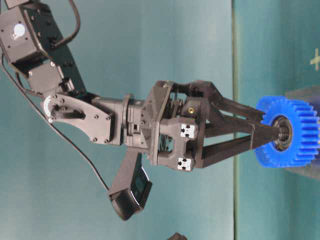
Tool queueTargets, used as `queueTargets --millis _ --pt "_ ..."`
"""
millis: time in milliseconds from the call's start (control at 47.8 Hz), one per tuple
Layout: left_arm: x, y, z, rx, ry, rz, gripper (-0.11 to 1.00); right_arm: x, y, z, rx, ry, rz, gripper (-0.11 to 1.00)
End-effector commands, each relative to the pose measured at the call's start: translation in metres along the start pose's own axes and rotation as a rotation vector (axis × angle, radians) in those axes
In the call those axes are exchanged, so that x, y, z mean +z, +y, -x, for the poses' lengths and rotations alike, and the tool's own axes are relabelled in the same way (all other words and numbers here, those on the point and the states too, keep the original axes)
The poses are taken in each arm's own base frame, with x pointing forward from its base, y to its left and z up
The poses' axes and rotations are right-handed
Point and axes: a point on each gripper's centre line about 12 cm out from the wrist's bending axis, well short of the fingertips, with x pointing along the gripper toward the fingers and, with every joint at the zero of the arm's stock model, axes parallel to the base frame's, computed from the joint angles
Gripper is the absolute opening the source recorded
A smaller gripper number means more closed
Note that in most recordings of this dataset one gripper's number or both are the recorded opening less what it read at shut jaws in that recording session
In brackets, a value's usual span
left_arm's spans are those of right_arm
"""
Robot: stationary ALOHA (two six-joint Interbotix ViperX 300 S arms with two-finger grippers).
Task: Fit the small gear onto the shaft.
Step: 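Lower the small gear onto the shaft, meshing with the large gear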
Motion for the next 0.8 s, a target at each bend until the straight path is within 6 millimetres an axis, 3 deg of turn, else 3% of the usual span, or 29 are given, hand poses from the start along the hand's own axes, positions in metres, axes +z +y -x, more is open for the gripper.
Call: queueTargets --millis 0,251,419,565,774 --pt "0.008 -0.002 0.000 -0.006 -0.024 -0.002 0.00 0.004 0.006 0.014 0.013 -0.035 0.001 0.66" --pt "0.009 -0.003 0.000 -0.011 -0.025 0.003 0.00 0.000 0.007 0.025 0.018 -0.049 -0.016 0.66" --pt "0.008 -0.006 0.001 -0.022 -0.026 0.016 0.00 -0.025 0.007 0.037 0.028 -0.052 -0.052 0.66" --pt "0.007 -0.007 0.001 -0.023 -0.023 0.017 0.00 -0.045 0.004 0.053 0.079 -0.185 -0.130 0.66" --pt "0.008 -0.007 0.000 -0.023 -0.023 0.017 0.00 -0.076 0.000 0.030 0.267 -0.481 -0.369 0.65"
